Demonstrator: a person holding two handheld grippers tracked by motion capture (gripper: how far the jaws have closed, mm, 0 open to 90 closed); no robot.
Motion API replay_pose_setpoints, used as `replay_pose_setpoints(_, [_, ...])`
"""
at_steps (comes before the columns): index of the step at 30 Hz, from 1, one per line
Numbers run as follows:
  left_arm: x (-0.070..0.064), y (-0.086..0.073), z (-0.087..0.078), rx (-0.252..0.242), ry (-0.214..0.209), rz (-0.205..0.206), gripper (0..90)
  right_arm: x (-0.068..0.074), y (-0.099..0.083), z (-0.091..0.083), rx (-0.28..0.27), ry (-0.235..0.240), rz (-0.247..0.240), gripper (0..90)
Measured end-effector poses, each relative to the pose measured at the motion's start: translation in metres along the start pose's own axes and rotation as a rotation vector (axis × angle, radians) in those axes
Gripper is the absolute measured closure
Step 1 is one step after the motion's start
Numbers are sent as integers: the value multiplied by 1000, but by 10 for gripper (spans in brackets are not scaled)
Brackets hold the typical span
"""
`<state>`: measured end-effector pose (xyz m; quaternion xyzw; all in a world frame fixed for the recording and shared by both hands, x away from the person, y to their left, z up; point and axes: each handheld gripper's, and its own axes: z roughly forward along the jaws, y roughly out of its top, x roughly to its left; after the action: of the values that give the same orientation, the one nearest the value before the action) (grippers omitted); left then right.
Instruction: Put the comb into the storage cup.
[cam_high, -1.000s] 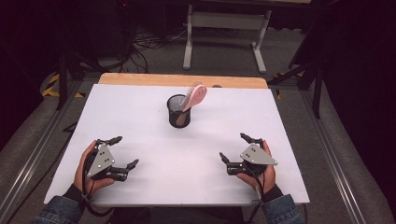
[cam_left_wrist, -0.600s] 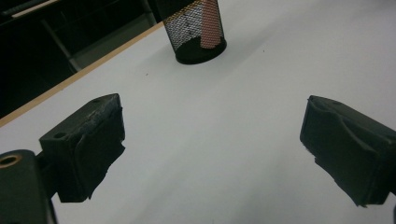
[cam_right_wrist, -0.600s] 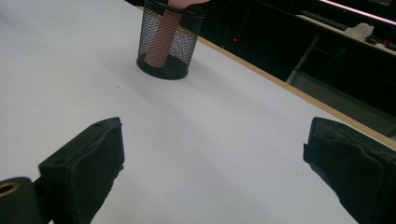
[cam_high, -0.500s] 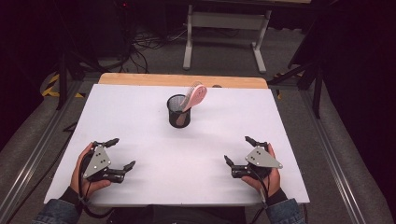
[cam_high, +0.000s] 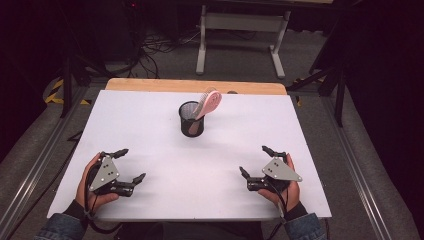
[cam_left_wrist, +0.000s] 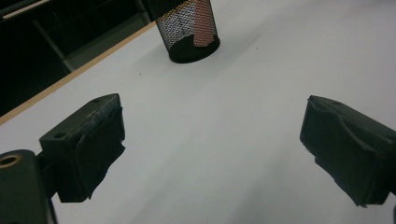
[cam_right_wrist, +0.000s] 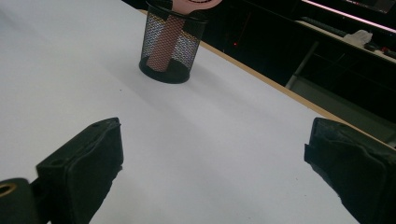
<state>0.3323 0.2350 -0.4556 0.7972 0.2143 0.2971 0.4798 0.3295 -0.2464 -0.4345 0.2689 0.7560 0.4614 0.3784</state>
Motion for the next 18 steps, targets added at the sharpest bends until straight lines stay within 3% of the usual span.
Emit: replay_pose_setpoints(18, [0, 0, 1, 0, -9, 2, 75, 0, 1, -1, -10, -6, 1, 49])
